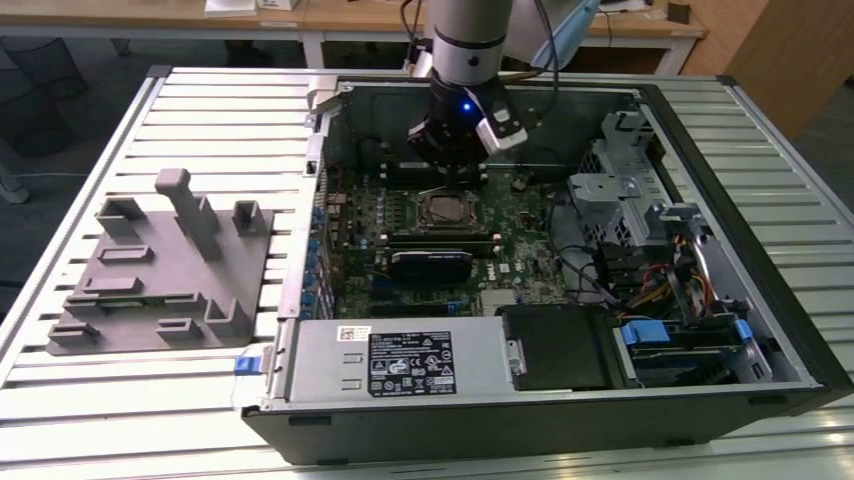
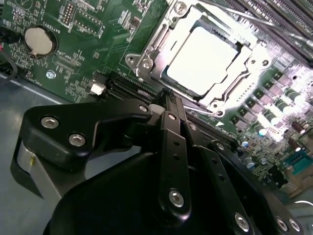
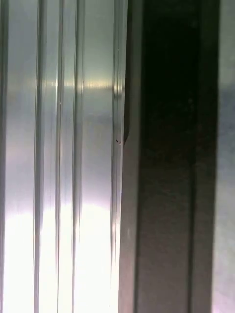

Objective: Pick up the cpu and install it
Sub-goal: 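Install the first cpu locking lever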

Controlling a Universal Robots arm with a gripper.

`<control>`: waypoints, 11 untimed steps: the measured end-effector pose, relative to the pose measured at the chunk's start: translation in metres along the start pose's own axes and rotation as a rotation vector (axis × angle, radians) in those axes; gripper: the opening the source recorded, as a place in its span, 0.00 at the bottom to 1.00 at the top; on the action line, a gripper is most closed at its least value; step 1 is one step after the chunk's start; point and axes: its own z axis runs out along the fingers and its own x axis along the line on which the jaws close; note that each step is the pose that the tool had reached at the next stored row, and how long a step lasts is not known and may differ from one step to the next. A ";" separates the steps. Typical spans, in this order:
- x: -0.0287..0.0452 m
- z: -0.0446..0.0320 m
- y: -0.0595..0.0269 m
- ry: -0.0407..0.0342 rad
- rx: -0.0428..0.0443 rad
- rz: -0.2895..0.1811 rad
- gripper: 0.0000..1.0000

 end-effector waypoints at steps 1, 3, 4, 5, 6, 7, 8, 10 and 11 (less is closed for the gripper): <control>0.0000 0.0000 0.0005 0.0000 0.0000 0.000 0.11; -0.0001 -0.0001 0.0010 0.0001 0.0001 0.000 0.11; -0.0003 -0.0001 0.0011 0.0001 -0.0001 0.000 0.11; -0.0006 0.0000 0.0013 0.0001 -0.0004 0.000 0.11; -0.0010 0.0000 0.0014 0.0000 -0.0008 0.000 0.11; -0.0014 0.0000 0.0015 0.0001 -0.0012 0.000 0.11; -0.0017 0.0000 0.0017 0.0001 -0.0016 0.000 0.11; -0.0025 0.0000 0.0021 0.0001 -0.0026 0.000 0.11; -0.0030 0.0000 0.0023 0.0001 -0.0031 0.000 0.11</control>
